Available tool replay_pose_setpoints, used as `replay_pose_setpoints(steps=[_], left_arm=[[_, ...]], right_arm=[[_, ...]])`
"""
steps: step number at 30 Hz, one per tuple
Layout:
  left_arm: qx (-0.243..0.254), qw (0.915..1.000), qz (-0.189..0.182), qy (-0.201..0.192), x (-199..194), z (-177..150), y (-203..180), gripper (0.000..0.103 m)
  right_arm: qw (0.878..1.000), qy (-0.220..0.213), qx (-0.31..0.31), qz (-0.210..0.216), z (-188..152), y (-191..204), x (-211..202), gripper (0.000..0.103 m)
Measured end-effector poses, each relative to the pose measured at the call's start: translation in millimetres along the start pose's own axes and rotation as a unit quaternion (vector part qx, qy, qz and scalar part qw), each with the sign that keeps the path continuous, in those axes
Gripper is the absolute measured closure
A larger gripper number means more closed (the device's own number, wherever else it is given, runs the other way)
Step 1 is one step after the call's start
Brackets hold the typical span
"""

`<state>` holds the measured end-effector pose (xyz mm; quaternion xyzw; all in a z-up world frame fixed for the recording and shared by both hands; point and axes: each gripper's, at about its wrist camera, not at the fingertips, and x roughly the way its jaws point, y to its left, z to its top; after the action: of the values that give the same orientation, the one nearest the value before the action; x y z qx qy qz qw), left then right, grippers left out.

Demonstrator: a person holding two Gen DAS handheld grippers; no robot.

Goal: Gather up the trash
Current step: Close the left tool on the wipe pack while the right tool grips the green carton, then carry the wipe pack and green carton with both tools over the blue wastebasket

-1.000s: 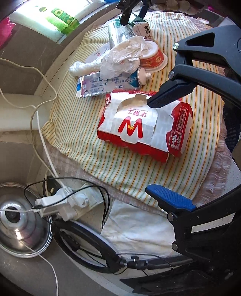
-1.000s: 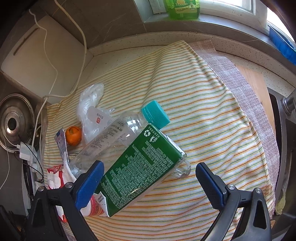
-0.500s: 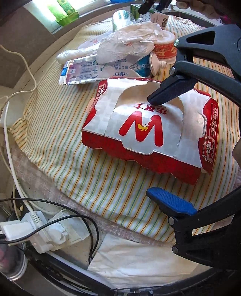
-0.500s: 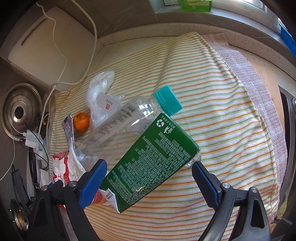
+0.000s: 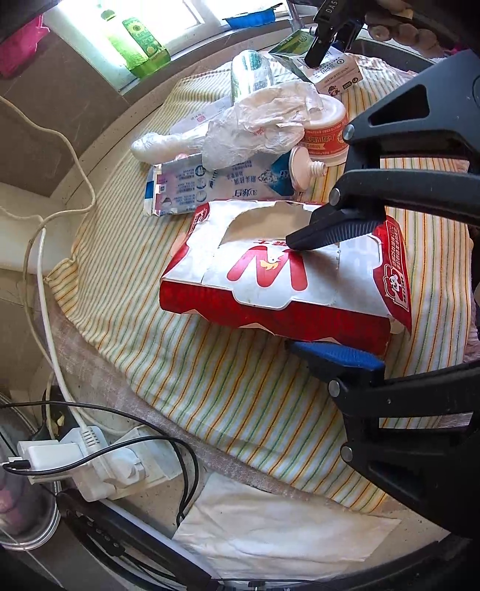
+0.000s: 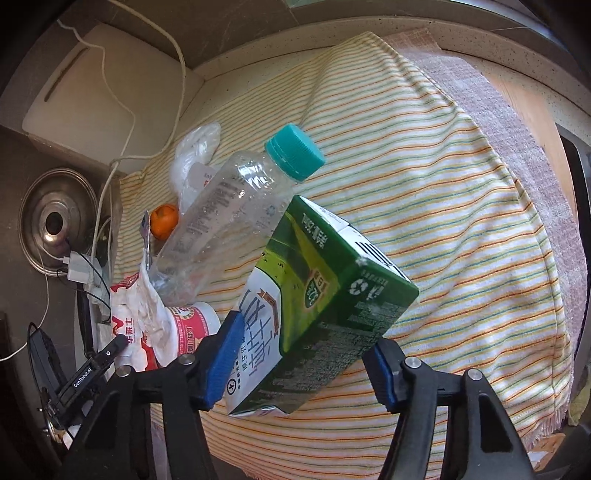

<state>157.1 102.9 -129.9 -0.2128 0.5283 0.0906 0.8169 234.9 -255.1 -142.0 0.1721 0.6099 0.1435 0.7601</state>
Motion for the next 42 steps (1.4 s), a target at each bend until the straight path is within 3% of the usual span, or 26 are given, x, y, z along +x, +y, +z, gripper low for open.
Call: replay_pose_setpoints(steps=[1, 3, 6, 14, 18, 22, 23, 25, 27, 32, 42], left_arm=[[0.0, 1.0, -0.003, -0.005, -5, -2, 1, 0.059], [-0.001, 0.9999, -0.008, -0.011, -12, -4, 1, 0.08], [-0.008, 0.9995, -0.024, -0.019, -21, -8, 1, 0.081], [0.024, 0.9984, -0.027, -0.043, -34, -12, -19, 0.092], [0.051, 0.9975, -0.02, -0.046, -32, -9, -32, 0.092], [0.052, 0.9975, -0.038, -0.028, -20, -2, -40, 0.083], [0.049, 0.9976, -0.045, -0.018, -16, -1, -42, 0.076], [0.044, 0.9977, -0.048, -0.019, -11, -2, -47, 0.076], [0.053, 0.9977, -0.03, -0.028, -8, -4, -53, 0.082], [0.045, 0.9979, -0.029, -0.035, -11, -6, -51, 0.092], [0.06, 0.9951, -0.021, -0.075, -57, -32, -30, 0.094]], right_arm=[[1.0, -0.005, -0.005, 0.001, -1, 2, -3, 0.045], [1.0, -0.016, -0.018, 0.0, -4, 5, -10, 0.051], [0.999, -0.032, -0.035, -0.007, -8, 11, -17, 0.059], [0.996, -0.054, -0.074, -0.023, -20, 29, -19, 0.063], [0.993, -0.062, -0.095, -0.037, -25, 35, -20, 0.063], [0.993, -0.064, -0.093, -0.04, -27, 36, -17, 0.063], [0.993, -0.065, -0.093, -0.041, -28, 36, -17, 0.063], [0.992, -0.066, -0.095, -0.044, -29, 36, -17, 0.063], [0.992, -0.068, -0.099, -0.046, -29, 38, -18, 0.063], [0.991, -0.069, -0.11, -0.046, -33, 39, -18, 0.063], [0.99, -0.08, -0.11, -0.036, -42, 35, -30, 0.064]])
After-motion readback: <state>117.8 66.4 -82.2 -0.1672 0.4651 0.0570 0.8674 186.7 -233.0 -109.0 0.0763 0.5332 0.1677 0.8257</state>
